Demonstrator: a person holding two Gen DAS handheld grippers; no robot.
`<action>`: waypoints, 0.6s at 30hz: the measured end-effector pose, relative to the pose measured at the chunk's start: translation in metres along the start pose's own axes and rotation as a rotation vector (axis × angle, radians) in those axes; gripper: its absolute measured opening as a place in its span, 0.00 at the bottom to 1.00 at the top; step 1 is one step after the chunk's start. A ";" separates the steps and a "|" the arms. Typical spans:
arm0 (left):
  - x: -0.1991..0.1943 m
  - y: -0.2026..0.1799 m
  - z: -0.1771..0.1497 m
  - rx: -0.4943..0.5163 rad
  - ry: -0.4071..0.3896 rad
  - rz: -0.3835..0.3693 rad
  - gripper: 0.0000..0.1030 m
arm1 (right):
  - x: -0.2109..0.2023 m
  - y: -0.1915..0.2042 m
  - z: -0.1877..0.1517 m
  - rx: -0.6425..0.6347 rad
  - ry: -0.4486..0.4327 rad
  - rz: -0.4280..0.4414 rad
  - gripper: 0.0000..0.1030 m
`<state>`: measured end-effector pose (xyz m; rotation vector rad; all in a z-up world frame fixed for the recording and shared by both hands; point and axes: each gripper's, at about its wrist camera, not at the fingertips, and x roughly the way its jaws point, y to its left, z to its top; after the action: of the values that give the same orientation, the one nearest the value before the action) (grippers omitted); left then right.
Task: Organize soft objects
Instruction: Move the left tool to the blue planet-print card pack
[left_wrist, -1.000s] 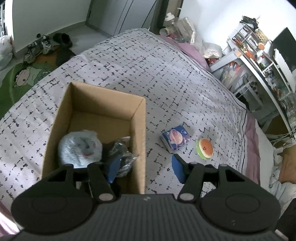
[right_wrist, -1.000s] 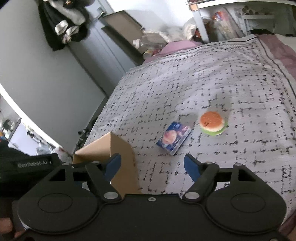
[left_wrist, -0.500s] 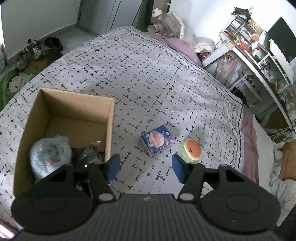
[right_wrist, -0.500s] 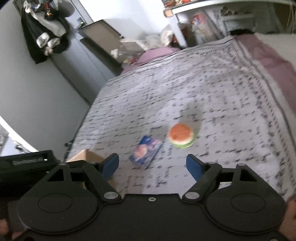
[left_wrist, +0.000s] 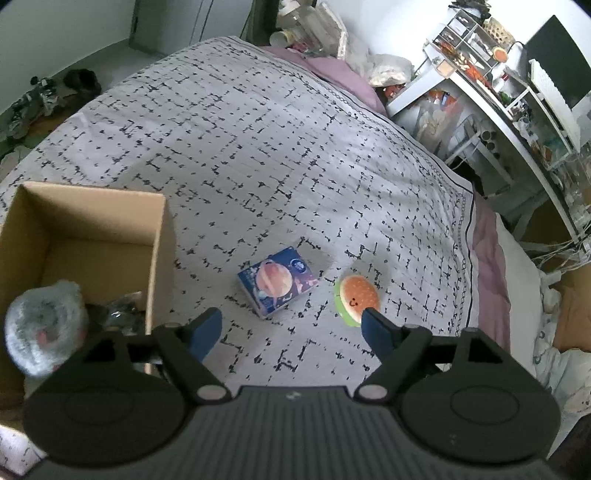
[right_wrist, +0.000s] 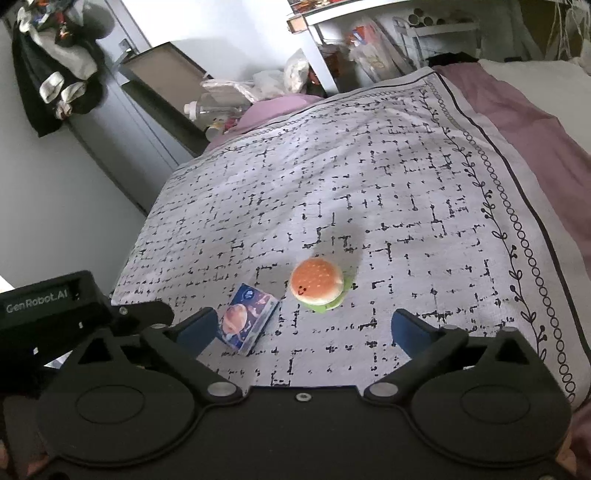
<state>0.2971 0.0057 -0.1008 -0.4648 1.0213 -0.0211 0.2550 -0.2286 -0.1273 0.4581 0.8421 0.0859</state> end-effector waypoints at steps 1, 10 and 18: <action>0.003 -0.001 0.001 -0.001 0.002 -0.003 0.83 | 0.002 -0.001 0.000 0.002 0.005 -0.003 0.99; 0.038 -0.005 0.010 -0.006 0.057 -0.013 0.90 | 0.018 -0.012 0.004 0.071 0.021 -0.034 0.99; 0.071 0.002 0.018 -0.027 0.107 0.001 0.90 | 0.034 -0.009 0.003 0.066 0.036 -0.047 0.99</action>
<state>0.3492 -0.0026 -0.1515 -0.4918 1.1277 -0.0319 0.2789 -0.2290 -0.1529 0.4997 0.8930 0.0231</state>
